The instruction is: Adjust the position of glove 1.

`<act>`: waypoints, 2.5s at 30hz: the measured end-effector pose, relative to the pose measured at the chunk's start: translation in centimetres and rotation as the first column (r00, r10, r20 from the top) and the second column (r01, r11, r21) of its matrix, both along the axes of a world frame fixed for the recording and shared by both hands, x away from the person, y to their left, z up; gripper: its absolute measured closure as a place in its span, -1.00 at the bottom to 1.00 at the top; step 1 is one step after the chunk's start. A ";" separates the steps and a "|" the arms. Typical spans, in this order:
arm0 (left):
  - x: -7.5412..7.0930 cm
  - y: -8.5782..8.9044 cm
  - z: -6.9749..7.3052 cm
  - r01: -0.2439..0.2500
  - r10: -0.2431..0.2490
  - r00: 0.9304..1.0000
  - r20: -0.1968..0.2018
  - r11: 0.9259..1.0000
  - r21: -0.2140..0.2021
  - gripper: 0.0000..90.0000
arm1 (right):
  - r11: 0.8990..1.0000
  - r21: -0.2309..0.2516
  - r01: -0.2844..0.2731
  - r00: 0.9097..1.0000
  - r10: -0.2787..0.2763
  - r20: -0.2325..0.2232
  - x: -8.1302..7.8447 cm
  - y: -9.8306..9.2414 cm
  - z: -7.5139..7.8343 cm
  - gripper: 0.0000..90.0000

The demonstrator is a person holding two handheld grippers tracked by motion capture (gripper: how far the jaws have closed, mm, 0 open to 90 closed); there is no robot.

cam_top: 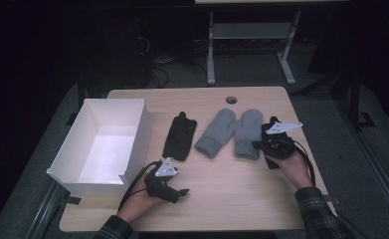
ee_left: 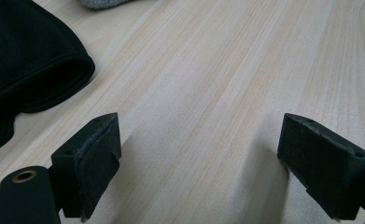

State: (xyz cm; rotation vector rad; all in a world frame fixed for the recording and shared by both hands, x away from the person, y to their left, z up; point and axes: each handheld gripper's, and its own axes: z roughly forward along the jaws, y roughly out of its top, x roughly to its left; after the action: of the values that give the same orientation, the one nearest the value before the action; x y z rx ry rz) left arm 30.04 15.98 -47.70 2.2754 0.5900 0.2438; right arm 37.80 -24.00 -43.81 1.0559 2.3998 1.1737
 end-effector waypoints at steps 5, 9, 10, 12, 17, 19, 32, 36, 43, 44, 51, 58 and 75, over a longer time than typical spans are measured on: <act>0.0 0.0 0.0 -0.001 0.001 1.000 0.000 1.000 -0.001 -0.72 | 0.999 -0.031 0.013 1.000 -0.013 -0.012 1.4 0.5 -0.7 1.00; 0.0 0.0 0.0 -0.002 0.002 1.000 -0.001 1.000 -0.002 -0.71 | 0.998 -0.058 0.006 0.999 -0.008 -0.035 2.3 0.9 -1.5 1.00; 0.0 0.0 0.0 -0.001 0.001 1.000 0.000 1.000 -0.002 -0.72 | 0.998 -0.066 0.005 0.999 -0.008 -0.044 2.4 1.0 -1.7 1.00; 0.0 0.0 0.0 -0.002 0.002 1.000 -0.001 1.000 -0.002 -0.71 | 0.998 -0.057 0.001 0.999 -0.004 -0.048 2.4 1.0 -1.8 1.00; 0.0 0.0 0.0 -0.002 0.002 1.000 -0.001 1.000 -0.002 -0.71 | 0.997 -0.071 -0.021 0.998 0.017 -0.053 1.9 1.3 -1.6 1.00; 0.0 0.0 0.0 -0.002 0.002 1.000 -0.001 1.000 -0.002 -0.71 | 0.997 -0.072 -0.039 0.998 0.035 -0.053 1.7 1.5 -1.6 1.00; 0.0 0.0 0.0 -0.003 0.003 1.000 -0.002 1.000 -0.002 -0.71 | 0.992 -0.055 -0.117 0.991 0.113 -0.069 0.5 2.1 -1.2 1.00; 0.0 0.0 0.0 -0.003 0.003 1.000 -0.001 1.000 -0.002 -0.71 | 0.996 -0.057 -0.066 0.997 0.064 -0.033 1.6 1.9 -1.0 1.00; -0.1 0.0 0.0 -0.005 0.005 1.000 -0.002 1.000 -0.002 -0.71 | 0.994 -0.076 -0.076 0.995 0.070 -0.073 2.4 2.8 -1.8 1.00; 0.0 0.0 0.0 -0.004 0.004 1.000 -0.001 1.000 -0.003 -0.71 | 0.994 -0.074 -0.082 0.994 0.077 -0.076 2.2 2.8 -1.8 1.00; -0.1 0.0 0.0 -0.007 0.007 1.000 -0.001 1.000 -0.002 -0.71 | 0.992 -0.049 -0.119 0.989 0.114 -0.095 0.9 3.5 -1.7 1.00; -0.1 0.0 0.0 -0.007 0.007 1.000 0.000 1.000 -0.003 -0.71 | 0.986 -0.047 -0.163 0.982 0.157 -0.107 -1.1 4.6 -1.5 1.00; -0.1 0.0 0.0 -0.004 0.004 1.000 0.005 1.000 0.001 -0.71 | 0.948 -0.010 -0.317 0.941 0.313 -0.131 -4.4 8.9 -1.4 1.00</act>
State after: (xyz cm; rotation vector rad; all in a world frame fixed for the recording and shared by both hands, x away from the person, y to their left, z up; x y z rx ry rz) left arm 29.99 16.00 -47.70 2.2745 0.5926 0.2517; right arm 33.41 -15.07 -45.19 0.7765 2.7566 1.1917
